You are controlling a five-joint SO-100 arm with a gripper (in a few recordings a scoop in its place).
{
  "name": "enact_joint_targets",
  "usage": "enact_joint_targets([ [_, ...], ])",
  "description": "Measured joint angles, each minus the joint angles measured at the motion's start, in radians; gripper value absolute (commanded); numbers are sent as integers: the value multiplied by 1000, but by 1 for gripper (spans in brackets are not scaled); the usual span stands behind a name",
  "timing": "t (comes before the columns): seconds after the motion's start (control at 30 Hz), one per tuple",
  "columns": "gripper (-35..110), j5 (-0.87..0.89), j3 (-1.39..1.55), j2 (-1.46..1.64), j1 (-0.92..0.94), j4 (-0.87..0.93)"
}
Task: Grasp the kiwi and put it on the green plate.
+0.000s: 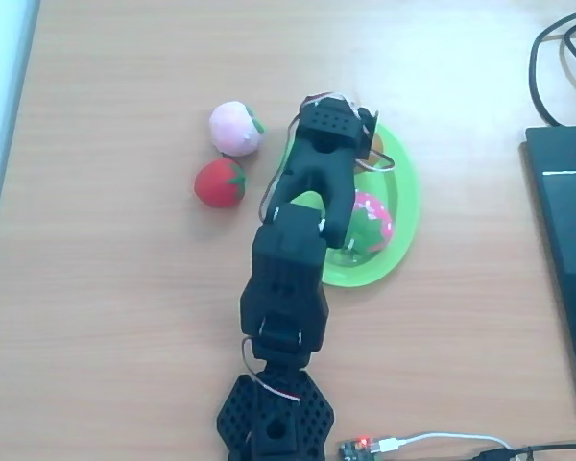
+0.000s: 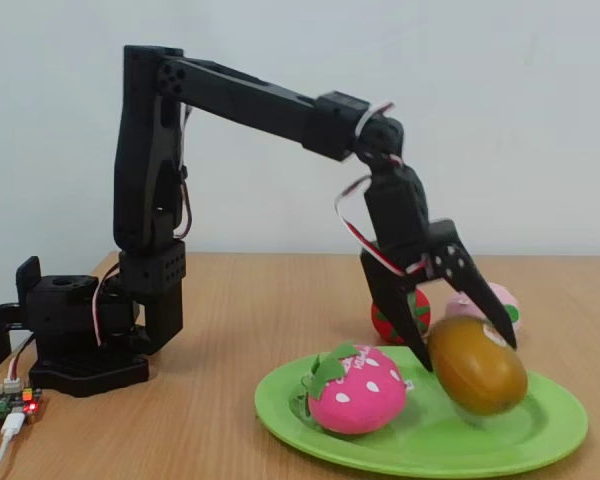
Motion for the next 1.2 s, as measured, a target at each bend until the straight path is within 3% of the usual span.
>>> enact_joint_targets([
  [0.7, 29, 29, -169, -199, -6, 44],
  [1.2, 43, 29, -166, -204, -6, 54],
])
